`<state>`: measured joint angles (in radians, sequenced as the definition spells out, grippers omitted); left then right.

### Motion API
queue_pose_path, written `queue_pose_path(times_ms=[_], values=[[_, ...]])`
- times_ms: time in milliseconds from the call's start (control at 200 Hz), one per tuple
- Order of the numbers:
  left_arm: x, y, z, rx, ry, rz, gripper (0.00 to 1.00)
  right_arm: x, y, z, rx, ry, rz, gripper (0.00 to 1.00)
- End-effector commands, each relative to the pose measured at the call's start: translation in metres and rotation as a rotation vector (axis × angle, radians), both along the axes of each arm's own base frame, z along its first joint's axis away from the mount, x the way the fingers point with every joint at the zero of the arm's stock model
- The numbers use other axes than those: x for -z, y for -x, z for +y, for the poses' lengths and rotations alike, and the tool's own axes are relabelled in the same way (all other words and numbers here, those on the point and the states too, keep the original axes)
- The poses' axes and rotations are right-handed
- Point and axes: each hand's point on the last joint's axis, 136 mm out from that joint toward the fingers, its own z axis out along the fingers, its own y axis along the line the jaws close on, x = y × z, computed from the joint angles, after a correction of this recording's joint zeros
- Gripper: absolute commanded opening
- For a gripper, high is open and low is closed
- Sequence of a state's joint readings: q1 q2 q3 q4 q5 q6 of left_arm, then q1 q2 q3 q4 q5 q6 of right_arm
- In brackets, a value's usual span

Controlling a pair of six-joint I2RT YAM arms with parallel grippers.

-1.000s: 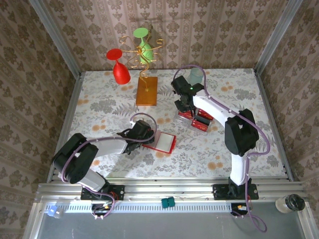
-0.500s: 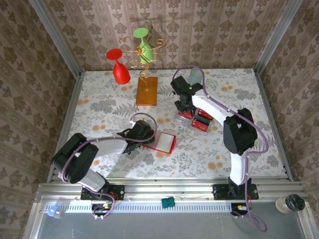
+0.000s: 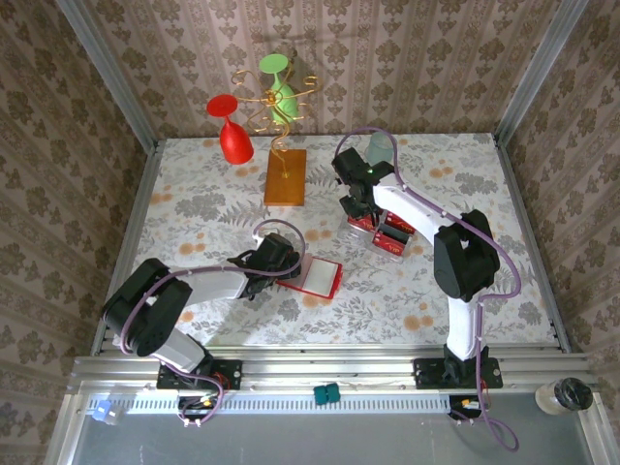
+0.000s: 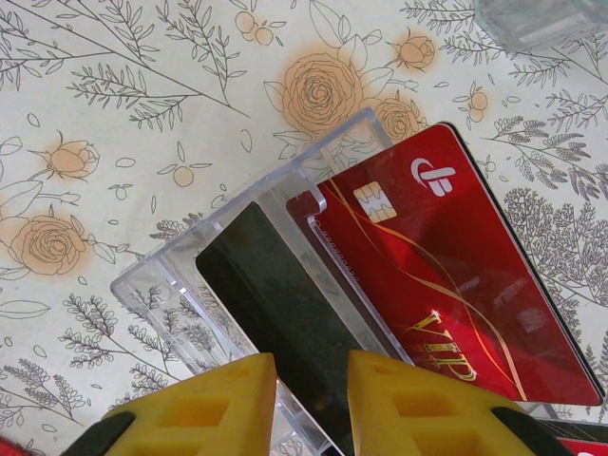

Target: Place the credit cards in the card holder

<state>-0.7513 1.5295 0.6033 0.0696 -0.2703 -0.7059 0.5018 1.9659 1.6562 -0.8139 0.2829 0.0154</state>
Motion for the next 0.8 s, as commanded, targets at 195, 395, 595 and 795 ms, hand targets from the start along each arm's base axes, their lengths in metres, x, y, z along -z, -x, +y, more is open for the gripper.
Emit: queue_pose_path(times_ms=[195, 395, 595, 795], values=[[0.018, 0.01, -0.016, 0.047, 0.066, 0.074, 0.89, -0.018, 0.003, -0.009, -0.028, 0.062, -0.02, 0.32], [0.018, 0.009, -0.016, 0.046, 0.07, 0.072, 0.89, -0.008, 0.001, -0.009, -0.037, 0.096, 0.002, 0.3], [0.017, 0.009, -0.016, 0.047, 0.069, 0.071, 0.89, -0.001, 0.0, -0.009, -0.043, 0.109, 0.018, 0.28], [0.017, 0.009, -0.016, 0.044, 0.072, 0.07, 0.89, 0.0, 0.002, -0.008, -0.04, 0.103, 0.024, 0.28]])
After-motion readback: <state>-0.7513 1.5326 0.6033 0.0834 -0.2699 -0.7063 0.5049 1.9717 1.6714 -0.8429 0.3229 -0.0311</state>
